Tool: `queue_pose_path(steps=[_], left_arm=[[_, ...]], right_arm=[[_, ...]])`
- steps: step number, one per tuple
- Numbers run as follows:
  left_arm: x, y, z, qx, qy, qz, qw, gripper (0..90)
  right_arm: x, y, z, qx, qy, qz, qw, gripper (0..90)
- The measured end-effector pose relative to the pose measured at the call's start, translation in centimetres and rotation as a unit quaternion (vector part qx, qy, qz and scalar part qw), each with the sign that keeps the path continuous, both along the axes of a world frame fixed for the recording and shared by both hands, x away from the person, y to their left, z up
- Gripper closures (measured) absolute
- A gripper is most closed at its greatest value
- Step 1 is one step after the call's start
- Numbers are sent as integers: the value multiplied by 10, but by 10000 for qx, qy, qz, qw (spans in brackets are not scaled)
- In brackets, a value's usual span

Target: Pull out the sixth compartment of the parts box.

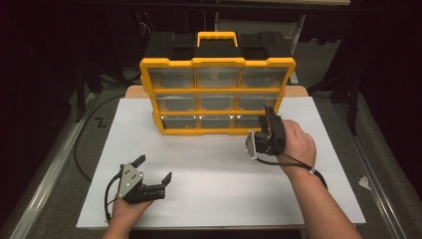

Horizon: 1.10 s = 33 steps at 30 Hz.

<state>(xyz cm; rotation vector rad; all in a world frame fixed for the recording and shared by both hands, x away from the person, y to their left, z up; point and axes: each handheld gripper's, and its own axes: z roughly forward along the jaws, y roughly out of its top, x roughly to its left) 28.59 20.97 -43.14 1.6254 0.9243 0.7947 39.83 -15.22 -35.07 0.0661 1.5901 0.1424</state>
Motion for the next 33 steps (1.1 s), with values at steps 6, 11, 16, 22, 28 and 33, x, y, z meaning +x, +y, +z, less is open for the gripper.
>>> queue_pose_path(steps=[6,11,16,22,28,33], left_arm=[[0,0,0,-21,-6,-7,10000,2],[1,0,0,-13,-12,-22,10000,2],[0,0,0,-16,-15,-31,10000,2],[0,0,0,-19,-11,-27,10000,2],[1,0,0,-13,-14,-28,10000,2],[0,0,0,-10,-19,-27,10000,2]], right_arm=[[9,4,7,-62,26,-41,10000,560],[18,7,10,-114,78,-84,9999,589],[25,9,16,-232,48,-61,9997,620],[33,12,18,-423,10,-10,9991,645],[36,16,18,-577,-36,47,9983,665],[39,19,18,-550,43,8,9985,708]])
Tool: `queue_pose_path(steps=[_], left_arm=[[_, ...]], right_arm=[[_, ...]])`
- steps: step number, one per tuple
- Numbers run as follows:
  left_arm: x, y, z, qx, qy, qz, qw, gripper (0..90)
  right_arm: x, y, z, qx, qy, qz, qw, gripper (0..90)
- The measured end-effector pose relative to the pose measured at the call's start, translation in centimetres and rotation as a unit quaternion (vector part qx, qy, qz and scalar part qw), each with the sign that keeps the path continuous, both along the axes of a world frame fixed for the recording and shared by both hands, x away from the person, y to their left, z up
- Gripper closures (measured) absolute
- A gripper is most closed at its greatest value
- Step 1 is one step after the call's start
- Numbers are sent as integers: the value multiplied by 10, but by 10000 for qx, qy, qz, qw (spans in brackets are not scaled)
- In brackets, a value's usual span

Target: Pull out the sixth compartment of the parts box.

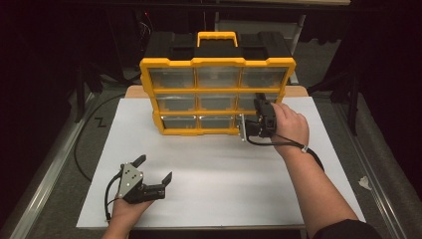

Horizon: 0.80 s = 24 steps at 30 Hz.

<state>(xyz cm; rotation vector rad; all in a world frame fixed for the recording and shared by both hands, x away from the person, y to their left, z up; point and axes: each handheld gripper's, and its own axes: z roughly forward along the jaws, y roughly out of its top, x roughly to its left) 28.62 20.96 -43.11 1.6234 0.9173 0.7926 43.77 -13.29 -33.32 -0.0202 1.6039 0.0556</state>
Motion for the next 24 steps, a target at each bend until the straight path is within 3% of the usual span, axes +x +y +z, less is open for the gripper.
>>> queue_pose_path(steps=[10,20,24], left_arm=[[0,1,0,-15,-6,5,10000,2],[0,1,0,-19,-11,1,10000,2],[0,1,0,-26,-10,1,10000,2]], right_arm=[[4,1,-1,-95,-8,-8,10000,754],[5,2,-4,-218,-178,-107,9995,794],[5,2,-4,-155,-166,-125,9997,800]])
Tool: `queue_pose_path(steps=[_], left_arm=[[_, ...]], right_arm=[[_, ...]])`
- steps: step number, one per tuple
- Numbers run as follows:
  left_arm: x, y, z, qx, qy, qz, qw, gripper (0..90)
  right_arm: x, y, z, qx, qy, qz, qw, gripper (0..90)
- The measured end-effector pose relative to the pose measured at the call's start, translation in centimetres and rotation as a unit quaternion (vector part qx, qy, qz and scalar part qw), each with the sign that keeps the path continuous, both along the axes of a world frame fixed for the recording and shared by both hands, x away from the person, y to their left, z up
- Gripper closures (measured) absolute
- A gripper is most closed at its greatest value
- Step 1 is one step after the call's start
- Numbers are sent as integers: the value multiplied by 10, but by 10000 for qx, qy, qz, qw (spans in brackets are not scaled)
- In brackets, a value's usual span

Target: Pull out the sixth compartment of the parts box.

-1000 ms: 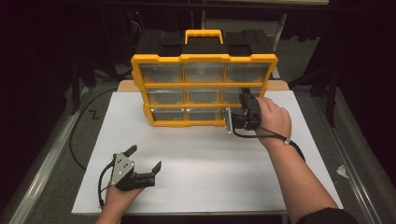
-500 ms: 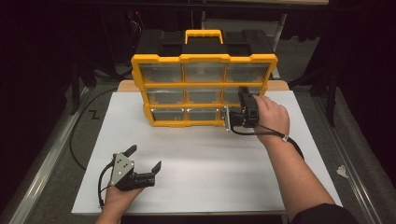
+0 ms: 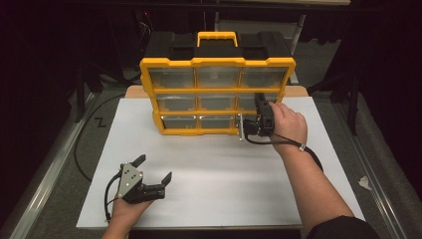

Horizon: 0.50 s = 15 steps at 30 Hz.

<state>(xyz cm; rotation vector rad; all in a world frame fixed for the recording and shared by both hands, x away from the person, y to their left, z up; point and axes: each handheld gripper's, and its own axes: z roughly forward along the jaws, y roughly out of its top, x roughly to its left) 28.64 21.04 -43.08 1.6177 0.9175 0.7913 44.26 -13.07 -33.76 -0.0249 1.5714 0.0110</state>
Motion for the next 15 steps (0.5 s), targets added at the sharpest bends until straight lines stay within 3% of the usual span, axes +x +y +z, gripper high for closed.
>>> queue_pose_path(steps=[7,15], left_arm=[[1,0,0,-34,-2,-10,10000,2],[0,-2,0,-3,-21,-48,10000,2]], right_arm=[[-5,-1,1,43,26,11,10000,801],[-25,-4,1,-42,10,95,9999,802]])
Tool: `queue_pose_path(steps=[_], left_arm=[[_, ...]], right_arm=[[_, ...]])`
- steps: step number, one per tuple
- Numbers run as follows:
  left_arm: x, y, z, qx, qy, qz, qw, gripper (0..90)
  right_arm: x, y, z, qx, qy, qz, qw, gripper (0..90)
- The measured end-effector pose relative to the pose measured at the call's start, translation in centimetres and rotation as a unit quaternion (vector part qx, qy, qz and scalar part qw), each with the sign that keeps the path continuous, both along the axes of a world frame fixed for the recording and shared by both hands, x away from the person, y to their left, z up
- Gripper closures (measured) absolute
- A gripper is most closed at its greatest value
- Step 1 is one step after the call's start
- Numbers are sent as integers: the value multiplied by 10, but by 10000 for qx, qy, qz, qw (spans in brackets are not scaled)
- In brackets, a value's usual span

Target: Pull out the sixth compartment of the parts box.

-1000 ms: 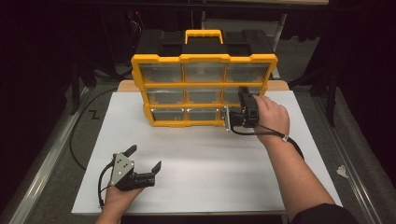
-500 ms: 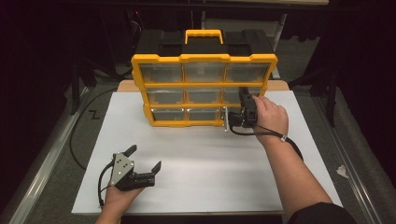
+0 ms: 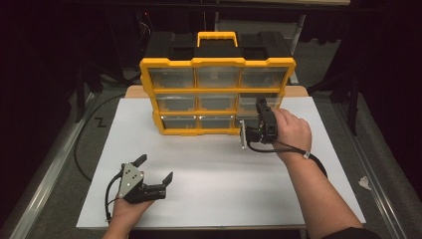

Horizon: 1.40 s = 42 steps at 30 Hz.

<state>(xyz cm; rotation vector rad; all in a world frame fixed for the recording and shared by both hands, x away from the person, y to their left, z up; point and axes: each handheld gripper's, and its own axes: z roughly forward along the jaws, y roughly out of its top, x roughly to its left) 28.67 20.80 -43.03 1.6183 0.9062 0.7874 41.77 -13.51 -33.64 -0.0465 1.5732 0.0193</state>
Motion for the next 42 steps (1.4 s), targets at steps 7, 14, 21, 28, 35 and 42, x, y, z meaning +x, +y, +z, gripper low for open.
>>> queue_pose_path(steps=[7,14,21,28,35,42], left_arm=[[0,-1,0,16,4,-17,10000,2],[0,-1,-1,25,3,-19,10000,1],[0,-1,-1,37,5,-16,10000,2],[0,-1,-1,38,8,-17,10000,2],[0,0,-1,23,1,-12,10000,2],[0,0,-1,9,-7,-4,10000,2]], right_arm=[[-17,-4,-3,50,-17,53,10000,801],[-31,-6,-3,61,-29,120,9999,803],[-43,-8,-4,56,-77,149,9998,802],[-50,-9,-6,112,-69,152,9998,802],[-54,-10,-5,52,-92,186,9998,802],[-57,-10,-6,35,-107,191,9998,801]])
